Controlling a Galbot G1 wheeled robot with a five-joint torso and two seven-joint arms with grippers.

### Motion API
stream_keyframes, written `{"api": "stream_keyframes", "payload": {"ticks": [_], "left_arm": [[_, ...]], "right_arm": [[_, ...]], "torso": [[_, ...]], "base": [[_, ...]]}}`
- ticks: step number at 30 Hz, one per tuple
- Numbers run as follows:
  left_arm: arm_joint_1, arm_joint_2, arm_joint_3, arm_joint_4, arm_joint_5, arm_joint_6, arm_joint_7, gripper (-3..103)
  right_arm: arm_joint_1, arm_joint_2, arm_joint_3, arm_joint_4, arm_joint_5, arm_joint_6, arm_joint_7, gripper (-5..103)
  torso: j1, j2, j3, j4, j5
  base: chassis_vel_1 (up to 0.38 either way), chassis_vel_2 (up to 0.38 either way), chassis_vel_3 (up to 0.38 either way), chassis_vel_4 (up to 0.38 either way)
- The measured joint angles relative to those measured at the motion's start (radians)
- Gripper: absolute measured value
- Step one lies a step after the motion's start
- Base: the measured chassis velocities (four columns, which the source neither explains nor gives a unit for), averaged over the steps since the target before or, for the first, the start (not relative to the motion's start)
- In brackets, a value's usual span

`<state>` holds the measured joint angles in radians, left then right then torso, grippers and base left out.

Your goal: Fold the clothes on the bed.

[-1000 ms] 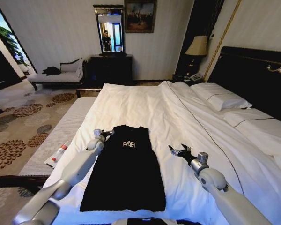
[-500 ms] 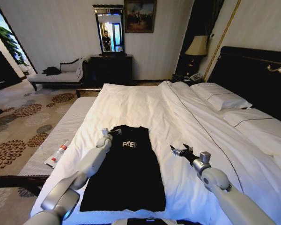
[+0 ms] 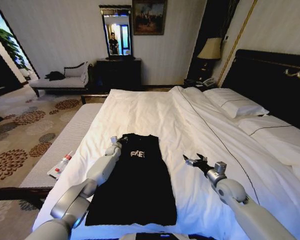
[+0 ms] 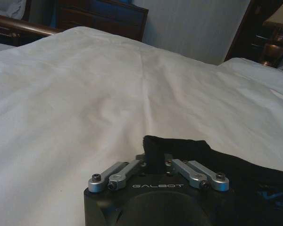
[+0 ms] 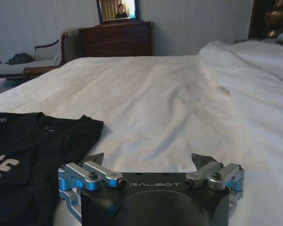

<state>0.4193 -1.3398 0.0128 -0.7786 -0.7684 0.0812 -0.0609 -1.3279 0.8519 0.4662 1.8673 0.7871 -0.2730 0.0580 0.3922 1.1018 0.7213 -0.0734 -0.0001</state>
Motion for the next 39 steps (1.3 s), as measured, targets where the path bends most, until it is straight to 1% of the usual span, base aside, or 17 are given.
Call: {"api": "stream_keyframes", "payload": {"ticks": [1,2,3,5,10,13,14,16,17,18,19,22,24,27,30,34,39], "left_arm": [[0.000,0.000,0.000,0.000,0.000,0.000,0.000,9],[0.000,0.000,0.000,0.000,0.000,0.000,0.000,9],[0.001,0.001,0.000,0.000,0.000,0.000,-0.001,4],[0.004,0.006,0.001,-0.007,-0.001,0.000,-0.004,0],[0.011,0.025,0.008,-0.028,-0.008,0.003,-0.014,0],[0.013,0.031,0.012,-0.034,-0.012,0.004,-0.016,0],[0.016,0.042,0.019,-0.045,-0.019,0.005,-0.020,0],[0.017,0.047,0.022,-0.051,-0.022,0.006,-0.022,0],[0.019,0.058,0.028,-0.063,-0.030,0.007,-0.026,0],[0.019,0.065,0.033,-0.069,-0.036,0.008,-0.029,0],[0.019,0.065,0.033,-0.069,-0.036,0.008,-0.029,0],[0.014,0.070,0.048,-0.076,-0.049,0.011,-0.032,0],[0.013,0.067,0.050,-0.074,-0.050,0.012,-0.032,0],[0.012,0.055,0.061,-0.067,-0.051,0.012,-0.034,0],[0.012,0.046,0.069,-0.064,-0.051,0.012,-0.033,0],[-0.002,0.019,0.090,-0.053,-0.057,0.012,-0.025,0],[-0.008,0.017,0.098,-0.051,-0.063,0.011,-0.021,0]], "right_arm": [[0.026,-0.002,-0.019,-0.010,0.023,-0.006,0.006,100],[0.026,-0.002,-0.019,-0.010,0.023,-0.006,0.006,100],[0.061,-0.004,-0.040,-0.021,0.046,-0.012,0.011,100],[0.146,-0.006,-0.089,-0.059,0.101,-0.026,0.017,100],[0.308,0.009,-0.189,-0.169,0.177,-0.048,0.012,100],[0.353,0.015,-0.225,-0.211,0.195,-0.051,0.003,102],[0.424,0.023,-0.279,-0.273,0.221,-0.059,-0.016,100],[0.460,0.026,-0.304,-0.302,0.234,-0.062,-0.027,100],[0.551,0.040,-0.367,-0.375,0.251,-0.066,-0.053,98],[0.607,0.052,-0.406,-0.421,0.253,-0.065,-0.067,99],[0.607,0.052,-0.406,-0.421,0.253,-0.065,-0.067,99],[0.757,0.117,-0.524,-0.598,0.232,-0.041,-0.107,100],[0.784,0.139,-0.552,-0.649,0.220,-0.032,-0.117,100],[0.850,0.215,-0.610,-0.808,0.171,0.001,-0.147,100],[0.874,0.258,-0.623,-0.874,0.153,0.018,-0.163,100],[0.910,0.341,-0.626,-0.970,0.132,0.054,-0.197,100],[0.926,0.372,-0.625,-0.995,0.127,0.060,-0.198,100]], "torso": [[0.000,0.000,0.000,-0.0002,0.0002],[0.000,0.000,0.000,-0.0002,0.0002],[0.000,0.000,0.000,-0.0002,0.0002],[0.000,0.000,0.000,0.0001,-0.0001],[0.000,0.000,0.000,0.0002,-0.0002],[0.000,0.000,0.000,0.0003,0.0003],[0.000,0.000,0.000,0.0001,0.0002],[0.000,0.000,0.000,-0.0002,0.0001],[0.000,0.000,0.000,0.0000,0.0000],[0.000,0.000,0.000,-0.0001,0.0001],[0.000,0.000,0.000,-0.0001,0.0001],[0.000,0.000,0.000,0.0003,0.0000],[0.000,0.000,0.000,0.0003,0.0000],[0.000,0.000,0.000,-0.0001,0.0001],[0.000,0.000,0.000,-0.0001,0.0002],[0.000,0.000,0.000,0.0002,0.0000],[0.000,0.000,0.000,-0.0004,0.0001]], "base": [[0.000,0.000,0.000,0.000],[0.000,0.000,0.000,0.000],[0.000,0.000,0.000,0.000],[0.000,0.000,0.000,0.000],[0.000,0.000,0.000,0.000],[0.000,0.000,0.000,0.000],[0.000,0.000,0.000,0.000],[0.000,0.000,0.000,0.000],[0.000,0.000,0.000,0.000],[0.000,0.000,0.000,0.000],[0.000,0.000,0.000,0.000],[0.000,0.000,0.000,0.000],[0.000,0.000,0.000,0.000],[0.000,0.000,0.000,0.000],[0.000,0.000,0.000,0.000],[0.000,0.000,0.000,0.000],[0.000,0.000,0.000,0.000]]}}
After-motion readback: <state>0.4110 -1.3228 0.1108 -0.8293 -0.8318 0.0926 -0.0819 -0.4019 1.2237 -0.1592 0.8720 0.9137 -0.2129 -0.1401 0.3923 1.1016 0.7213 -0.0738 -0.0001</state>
